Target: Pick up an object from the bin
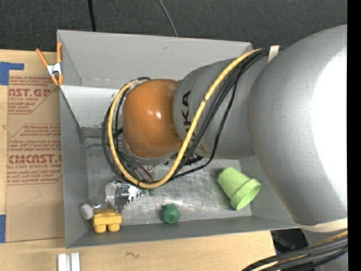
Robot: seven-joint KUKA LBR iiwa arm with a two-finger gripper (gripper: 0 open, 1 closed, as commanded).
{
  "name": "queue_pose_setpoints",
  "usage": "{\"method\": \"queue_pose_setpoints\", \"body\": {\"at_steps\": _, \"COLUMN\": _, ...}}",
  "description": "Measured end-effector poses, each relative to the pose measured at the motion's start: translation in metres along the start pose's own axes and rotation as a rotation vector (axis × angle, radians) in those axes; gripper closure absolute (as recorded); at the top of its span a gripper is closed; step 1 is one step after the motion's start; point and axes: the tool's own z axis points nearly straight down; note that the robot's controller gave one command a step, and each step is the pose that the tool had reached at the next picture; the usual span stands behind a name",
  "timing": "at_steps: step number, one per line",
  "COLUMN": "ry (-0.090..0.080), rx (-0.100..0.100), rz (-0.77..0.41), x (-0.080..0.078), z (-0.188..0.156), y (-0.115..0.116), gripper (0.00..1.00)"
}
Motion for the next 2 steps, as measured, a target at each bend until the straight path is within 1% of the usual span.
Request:
{"method": "queue_pose_setpoints", "body": {"at_steps": 1, "ry": -0.007, "rx": -0.002, "rz": 0.002, "x": -0.002, "z": -0.004, "y": -0.001, "gripper": 0.0}}
{"method": "queue_pose_setpoints", "body": {"at_steps": 2, "ry": -0.013, "rx": -0.005, "rz": 0.071, "x": -0.043, "z": 0.026, "y": 0.01, "gripper": 0.0}}
